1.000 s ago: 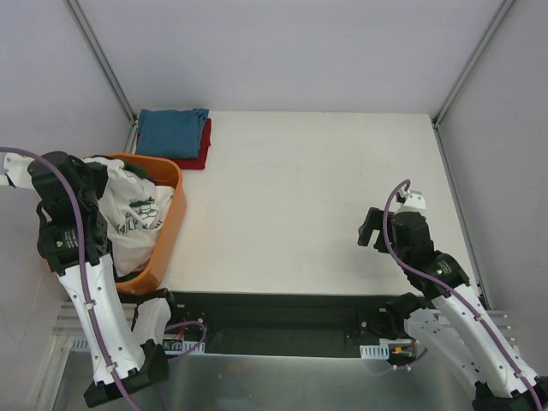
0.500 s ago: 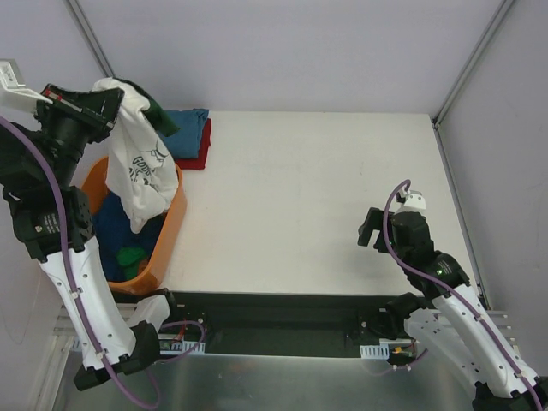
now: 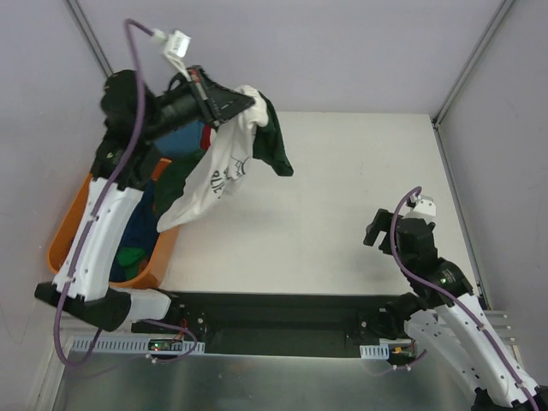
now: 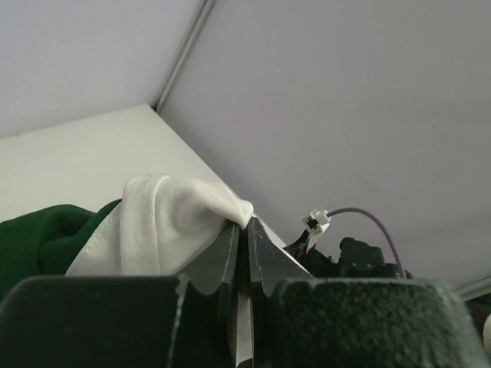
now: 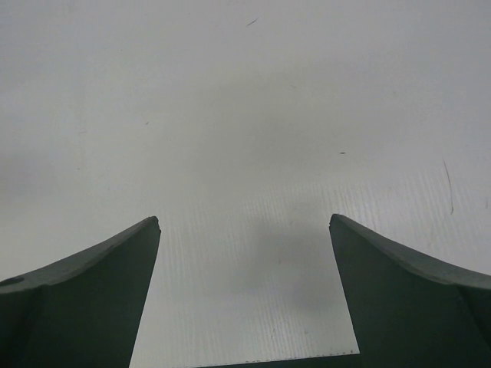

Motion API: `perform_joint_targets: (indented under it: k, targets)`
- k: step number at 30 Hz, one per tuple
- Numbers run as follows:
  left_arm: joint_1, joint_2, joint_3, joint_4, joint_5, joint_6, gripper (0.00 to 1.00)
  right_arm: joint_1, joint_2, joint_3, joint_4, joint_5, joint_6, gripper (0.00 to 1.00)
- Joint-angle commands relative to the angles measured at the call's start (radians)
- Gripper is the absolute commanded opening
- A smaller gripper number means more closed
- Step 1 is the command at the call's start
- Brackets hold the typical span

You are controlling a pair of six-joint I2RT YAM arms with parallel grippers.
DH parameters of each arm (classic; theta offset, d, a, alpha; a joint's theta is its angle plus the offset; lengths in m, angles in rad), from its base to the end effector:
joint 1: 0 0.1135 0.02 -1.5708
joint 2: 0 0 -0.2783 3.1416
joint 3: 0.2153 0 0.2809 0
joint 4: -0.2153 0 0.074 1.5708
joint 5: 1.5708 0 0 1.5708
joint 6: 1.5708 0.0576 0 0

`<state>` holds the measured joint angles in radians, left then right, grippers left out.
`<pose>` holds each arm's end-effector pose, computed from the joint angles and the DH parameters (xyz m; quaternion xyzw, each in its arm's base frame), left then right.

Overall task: Fold and stack the t-shirts
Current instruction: Move the tshirt to the center of the board

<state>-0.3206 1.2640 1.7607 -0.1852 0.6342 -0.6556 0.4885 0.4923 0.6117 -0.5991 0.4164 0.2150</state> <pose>0.2390 -0.1153 0.5992 0.1552 0.5937 -0.5223 0.5922 0.1455 0.0510 0.2788 -0.0078 0.8432 0.0090 0.5375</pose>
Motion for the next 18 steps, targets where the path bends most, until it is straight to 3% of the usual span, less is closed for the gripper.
perform_joint_targets:
  k: [1, 9, 14, 17, 18]
  targets:
    - [-0.175, 0.122, 0.034, 0.035, -0.088, 0.145, 0.00, -0.001, -0.012, -0.003, -0.024, 0.113, 0.044, 0.97]
    - [-0.394, 0.451, 0.127, 0.026, -0.220, 0.171, 0.01, -0.002, -0.012, 0.010, -0.111, 0.265, 0.134, 0.97]
    - [-0.495, 0.702, 0.244, 0.023, -0.203, 0.120, 0.03, -0.001, -0.050, 0.019, -0.194, 0.381, 0.214, 0.97]
    - [-0.537, 0.784, 0.231, 0.018, -0.240, 0.099, 0.23, 0.001, -0.084, 0.011, -0.208, 0.409, 0.239, 0.97]
    - [-0.543, 0.796, 0.220, 0.018, -0.249, 0.106, 0.54, -0.001, -0.090, 0.008, -0.211, 0.412, 0.242, 0.97]
